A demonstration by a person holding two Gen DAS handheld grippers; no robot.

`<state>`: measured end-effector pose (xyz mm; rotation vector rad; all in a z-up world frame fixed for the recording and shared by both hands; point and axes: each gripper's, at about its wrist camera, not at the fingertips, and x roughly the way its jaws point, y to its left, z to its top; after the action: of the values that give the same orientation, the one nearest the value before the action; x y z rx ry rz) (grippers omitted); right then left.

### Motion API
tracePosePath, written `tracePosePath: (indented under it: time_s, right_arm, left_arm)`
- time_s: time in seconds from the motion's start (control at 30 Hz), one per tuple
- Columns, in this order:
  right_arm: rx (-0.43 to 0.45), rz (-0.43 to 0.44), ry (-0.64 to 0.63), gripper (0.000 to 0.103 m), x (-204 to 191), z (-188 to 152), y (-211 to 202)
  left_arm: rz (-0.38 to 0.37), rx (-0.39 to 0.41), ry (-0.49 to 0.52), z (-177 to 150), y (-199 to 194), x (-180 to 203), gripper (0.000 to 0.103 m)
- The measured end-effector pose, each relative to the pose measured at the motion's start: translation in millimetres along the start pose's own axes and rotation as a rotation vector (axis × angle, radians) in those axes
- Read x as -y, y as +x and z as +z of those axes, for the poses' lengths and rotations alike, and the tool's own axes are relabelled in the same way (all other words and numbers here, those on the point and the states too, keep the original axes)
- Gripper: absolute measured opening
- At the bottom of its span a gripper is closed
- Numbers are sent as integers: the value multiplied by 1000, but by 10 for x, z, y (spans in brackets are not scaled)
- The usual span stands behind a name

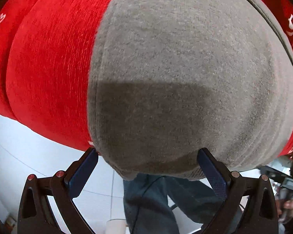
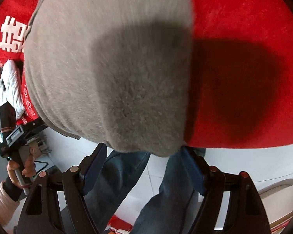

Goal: Fold small clothes
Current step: 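Grasp the sweater hem with both grippers and lift it toward the collar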

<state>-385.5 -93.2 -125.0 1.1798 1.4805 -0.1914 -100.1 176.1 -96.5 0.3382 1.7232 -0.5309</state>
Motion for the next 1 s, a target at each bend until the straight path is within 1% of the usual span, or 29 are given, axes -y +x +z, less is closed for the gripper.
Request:
tracePosePath:
  time_s: [0.07,0.1,0.13,0.17,0.2,0.23,0.27,0.3,0.33,0.37,0.4,0.43,0.57,0.6,0.7,0.87,0.93,1.0]
  right_arm:
    - [0,20,12,79,-24,22,70]
    - [3,31,23,73,-13,18,78]
    - [7,49,41,57,4,18,82]
    - [10,72,63,48,23,12,84]
    - [9,96,75,25,45,-7,76]
    - [9,122,84,15,47,-26,66]
    - [12,139,83,14,32,-49,43]
    - [23,156,72,14,-5,-74,-6]
    - [29,180,63,13,-44,-90,-54]
    - [33,211,62,13,-77,-99,-106]
    - [47,252,63,13,-129,-109,-198]
    - [58,276,64,11,-133,-112,-277]
    - [134,411,77,11,-307,-42,-657]
    - [160,448,76,11,-381,7,-783]
    - [220,517,71,11,-562,111,-1011]
    - [339,623,82,11,-797,432,-1456]
    - [382,648,87,11,-864,486,-1541]
    - [433,665,94,11,-951,624,-1743]
  left_arm:
    - [-22,-4,-23,-4,13,-43,102]
    - [-35,-8,-40,-5,23,-63,102]
    - [-47,-12,-52,-10,28,-66,102]
    - [-55,-11,-54,-31,21,-39,101]
    - [-68,-3,-45,-28,5,-14,93]
    - [-78,-1,-37,-34,-8,43,87]
    - [-77,0,-29,-26,-38,51,81]
    - [-94,3,-16,-30,-73,82,66]
    - [-103,2,-2,-49,-108,99,43]
    - [-114,-1,14,-71,-126,110,28]
    - [-157,-7,35,-77,-188,120,14]
    - [-177,-8,43,-73,-246,124,14]
    - [-245,9,93,-8,-551,189,14]
    - [-269,21,101,41,-667,207,14]
    - [-327,66,113,178,-929,253,14]
    - [-383,151,139,628,-1413,340,14]
    - [-400,175,152,783,-1558,381,14]
    - [-421,196,166,1014,-1720,392,14]
